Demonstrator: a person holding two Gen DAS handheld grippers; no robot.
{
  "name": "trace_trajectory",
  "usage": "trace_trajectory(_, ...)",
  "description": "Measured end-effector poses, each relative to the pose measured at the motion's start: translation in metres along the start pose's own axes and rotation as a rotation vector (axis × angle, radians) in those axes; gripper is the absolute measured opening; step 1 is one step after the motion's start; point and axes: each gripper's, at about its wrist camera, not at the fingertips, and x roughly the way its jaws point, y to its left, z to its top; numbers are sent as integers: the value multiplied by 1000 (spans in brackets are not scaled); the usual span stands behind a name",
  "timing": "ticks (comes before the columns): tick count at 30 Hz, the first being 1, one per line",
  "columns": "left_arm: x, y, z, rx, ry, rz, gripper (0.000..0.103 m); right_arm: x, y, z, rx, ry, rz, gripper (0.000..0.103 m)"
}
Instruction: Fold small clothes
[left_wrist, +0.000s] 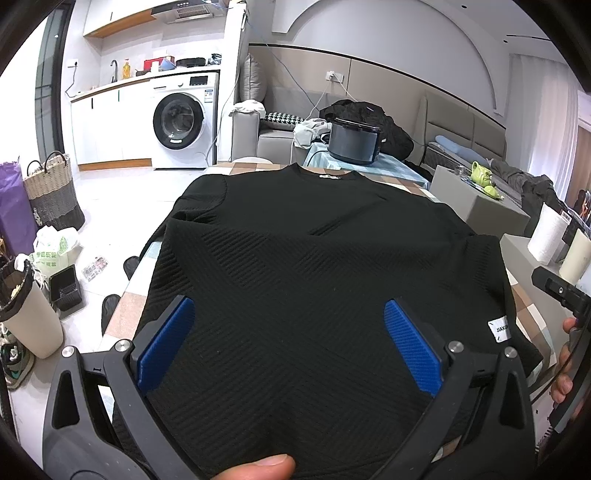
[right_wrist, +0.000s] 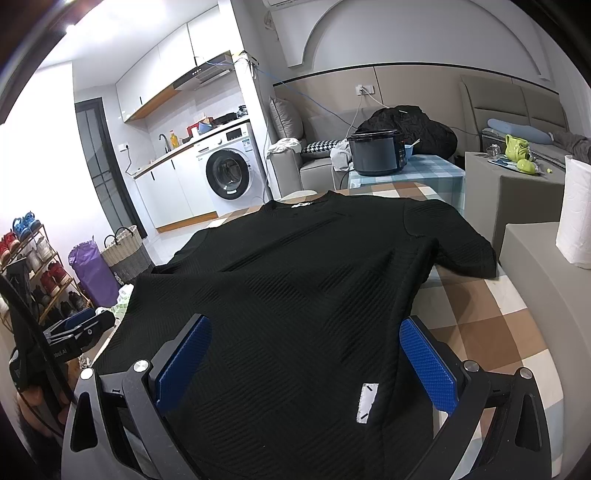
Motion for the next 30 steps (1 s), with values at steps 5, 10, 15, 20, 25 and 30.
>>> trace_trajectory(5, 0, 0, 0, -2, 1, 2, 102, 0, 0, 0, 1, 1, 0, 103)
trace_trajectory(10, 4, 4, -1, -7, 14, 12, 102, 0, 1, -1, 12, 5, 11, 103)
trace_trajectory(15, 11, 18, 2, -29, 28, 29, 102, 4, 3, 1, 20, 22, 21, 103)
trace_trajectory(20, 17, 35, 13, -64, 27, 34, 102, 8, 4, 16, 42, 35, 33, 103)
trace_trajectory(25, 26, 47, 33, -78, 26, 31, 102, 9, -7, 38, 124, 39, 28, 103)
trace_trajectory(30, 39, 57, 58, -94, 32, 22, 102, 11, -24, 57, 230, 43, 34, 103)
